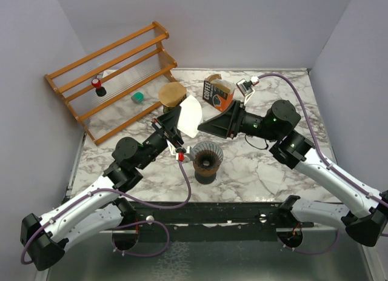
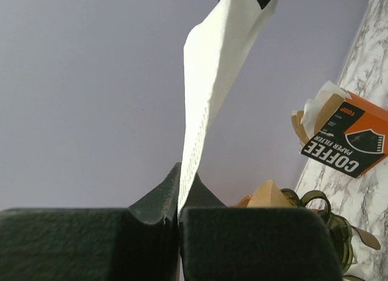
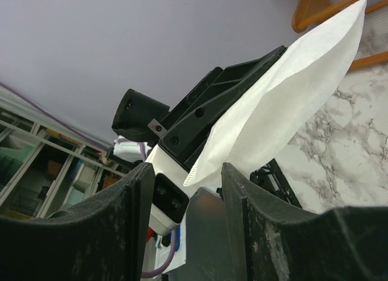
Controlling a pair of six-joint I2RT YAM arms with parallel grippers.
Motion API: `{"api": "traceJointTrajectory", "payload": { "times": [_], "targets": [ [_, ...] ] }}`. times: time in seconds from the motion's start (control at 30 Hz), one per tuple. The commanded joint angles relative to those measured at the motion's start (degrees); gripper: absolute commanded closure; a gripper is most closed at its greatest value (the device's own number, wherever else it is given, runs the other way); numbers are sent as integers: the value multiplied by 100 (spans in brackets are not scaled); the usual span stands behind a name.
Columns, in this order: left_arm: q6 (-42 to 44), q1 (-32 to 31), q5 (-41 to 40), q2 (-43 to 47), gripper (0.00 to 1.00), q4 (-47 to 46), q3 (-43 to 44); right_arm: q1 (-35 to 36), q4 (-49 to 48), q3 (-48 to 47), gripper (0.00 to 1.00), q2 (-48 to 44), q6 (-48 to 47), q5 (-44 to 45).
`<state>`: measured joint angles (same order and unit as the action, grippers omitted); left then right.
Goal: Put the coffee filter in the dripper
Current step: Place the coffee filter in the coffee dripper.
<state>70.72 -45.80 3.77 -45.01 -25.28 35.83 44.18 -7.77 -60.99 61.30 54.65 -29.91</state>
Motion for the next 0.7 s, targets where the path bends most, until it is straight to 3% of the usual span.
{"api": "traceJointTrajectory", "payload": {
  "times": [0.0, 0.67],
  "targets": [
    [-68, 10, 199, 36, 100, -118, -3, 29, -193, -27, 47, 91, 80, -49],
    [55, 11, 450, 86, 100, -118, -119, 21, -123, -179, 49, 403, -96, 199]
  ]
}}
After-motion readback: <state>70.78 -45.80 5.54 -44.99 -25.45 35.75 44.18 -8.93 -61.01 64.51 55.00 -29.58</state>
